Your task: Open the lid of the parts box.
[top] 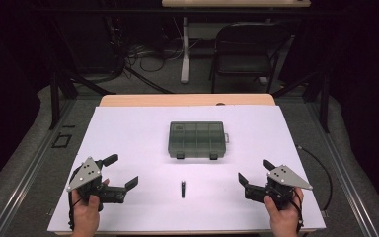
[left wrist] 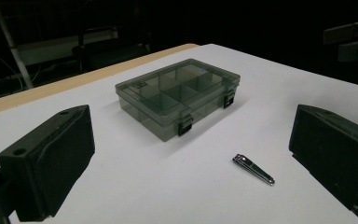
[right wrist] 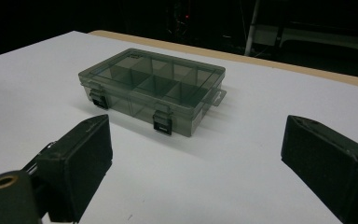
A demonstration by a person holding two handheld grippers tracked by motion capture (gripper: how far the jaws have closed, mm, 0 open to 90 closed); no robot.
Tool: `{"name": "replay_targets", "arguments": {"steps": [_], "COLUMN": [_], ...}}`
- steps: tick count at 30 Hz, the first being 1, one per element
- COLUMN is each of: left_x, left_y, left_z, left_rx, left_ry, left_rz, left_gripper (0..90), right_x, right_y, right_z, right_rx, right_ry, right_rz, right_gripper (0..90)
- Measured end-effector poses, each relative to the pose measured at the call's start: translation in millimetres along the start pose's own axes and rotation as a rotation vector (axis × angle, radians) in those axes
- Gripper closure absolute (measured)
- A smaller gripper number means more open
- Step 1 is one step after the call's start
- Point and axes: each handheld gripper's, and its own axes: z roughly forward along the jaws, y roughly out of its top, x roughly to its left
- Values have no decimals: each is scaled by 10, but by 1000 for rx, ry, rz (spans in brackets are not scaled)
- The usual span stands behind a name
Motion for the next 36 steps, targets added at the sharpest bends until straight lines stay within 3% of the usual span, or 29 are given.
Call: {"name": "replay_targets", "arguments": {"steps": [5,11,14,15,16,18,21,27,31,32,36], "left_x": [-9,-22,-1,-1,17,32,53,189,208,208,212], "left_y": [14,49,92,92,113,140,166,276,335,377,443], "left_z": [-13,-10,44,44,81,110,137,301,385,434,521], "left_rx": [18,24,80,80,88,110,121,173,182,192,194], "left_ry": [1,-10,-9,-9,-18,-15,-12,13,43,54,68], "left_rz": [3,-26,-80,-80,-105,-108,-116,-177,-181,-172,-154], "left_gripper": [3,3,3,3,3,3,3,3,3,4,21], "right_x": [17,48,47,45,39,27,20,-28,-33,-32,-41], "right_y": [21,55,97,105,117,132,164,325,402,461,552], "right_z": [-6,22,52,69,98,131,156,235,266,307,372], "right_rx": [2,39,82,101,127,143,164,174,183,175,172], "right_ry": [3,10,38,43,46,63,55,28,21,4,-11], "right_rz": [-8,6,27,31,39,50,39,32,1,-27,-41], "right_gripper": [84,77,71,71,71,71,67,33,31,43,113]}}
